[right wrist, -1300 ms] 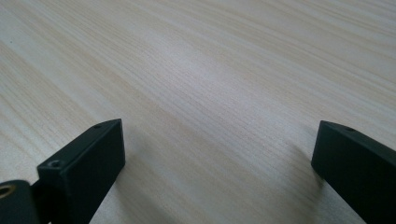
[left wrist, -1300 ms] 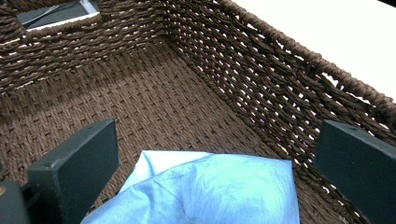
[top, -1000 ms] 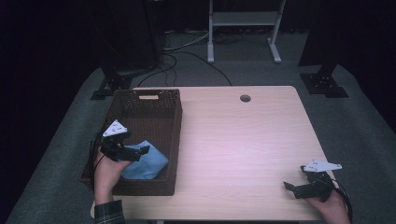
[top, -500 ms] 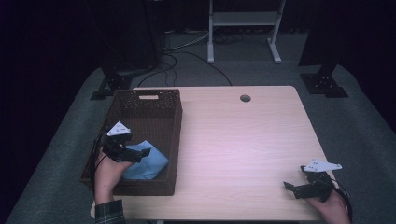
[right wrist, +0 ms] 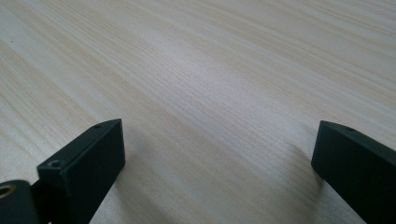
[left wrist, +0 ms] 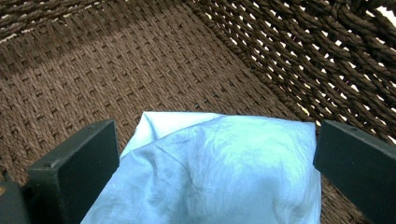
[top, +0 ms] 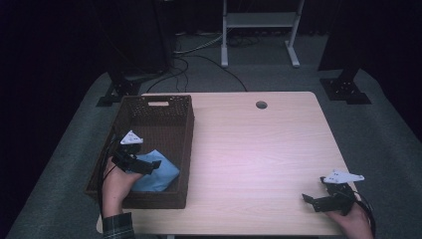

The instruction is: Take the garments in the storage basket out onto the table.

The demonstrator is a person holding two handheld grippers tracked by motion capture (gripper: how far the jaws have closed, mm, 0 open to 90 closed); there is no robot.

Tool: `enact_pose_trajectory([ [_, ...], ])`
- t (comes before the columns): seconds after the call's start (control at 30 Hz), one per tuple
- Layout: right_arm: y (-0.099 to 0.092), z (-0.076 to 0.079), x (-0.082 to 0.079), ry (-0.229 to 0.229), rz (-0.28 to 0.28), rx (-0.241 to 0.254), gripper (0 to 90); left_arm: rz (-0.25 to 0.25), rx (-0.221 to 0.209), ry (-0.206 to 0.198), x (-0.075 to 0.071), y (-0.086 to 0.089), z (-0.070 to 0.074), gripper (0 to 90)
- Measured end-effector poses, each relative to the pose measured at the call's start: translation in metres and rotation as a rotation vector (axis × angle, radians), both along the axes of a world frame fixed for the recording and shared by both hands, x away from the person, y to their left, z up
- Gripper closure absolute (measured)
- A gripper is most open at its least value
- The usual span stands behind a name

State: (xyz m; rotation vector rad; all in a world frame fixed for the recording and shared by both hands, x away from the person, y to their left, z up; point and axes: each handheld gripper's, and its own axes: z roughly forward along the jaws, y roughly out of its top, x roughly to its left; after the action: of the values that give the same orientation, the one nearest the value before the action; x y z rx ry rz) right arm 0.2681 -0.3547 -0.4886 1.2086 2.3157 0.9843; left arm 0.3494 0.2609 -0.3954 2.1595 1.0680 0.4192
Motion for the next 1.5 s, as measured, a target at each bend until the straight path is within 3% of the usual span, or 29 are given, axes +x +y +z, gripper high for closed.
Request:
enact_pose_trajectory([
  [0.77, 0.0, 0.0, 0.0, 0.0, 0.0, 0.0, 1.6, -0.015, 0.1, 0.145, 0.007, -0.007, -0.012, 0.0],
  [1.23, 0.0, 0.0, 0.0, 0.0, 0.0, 0.0, 1.6, -0.01, 0.157, 0.205, 0.011, -0.012, -0.019, 0.0],
  [1.5, 0.0, 0.0, 0.0, 0.0, 0.0, 0.0, 1.6, -0.015, 0.169, 0.239, 0.012, -0.013, -0.022, 0.0],
])
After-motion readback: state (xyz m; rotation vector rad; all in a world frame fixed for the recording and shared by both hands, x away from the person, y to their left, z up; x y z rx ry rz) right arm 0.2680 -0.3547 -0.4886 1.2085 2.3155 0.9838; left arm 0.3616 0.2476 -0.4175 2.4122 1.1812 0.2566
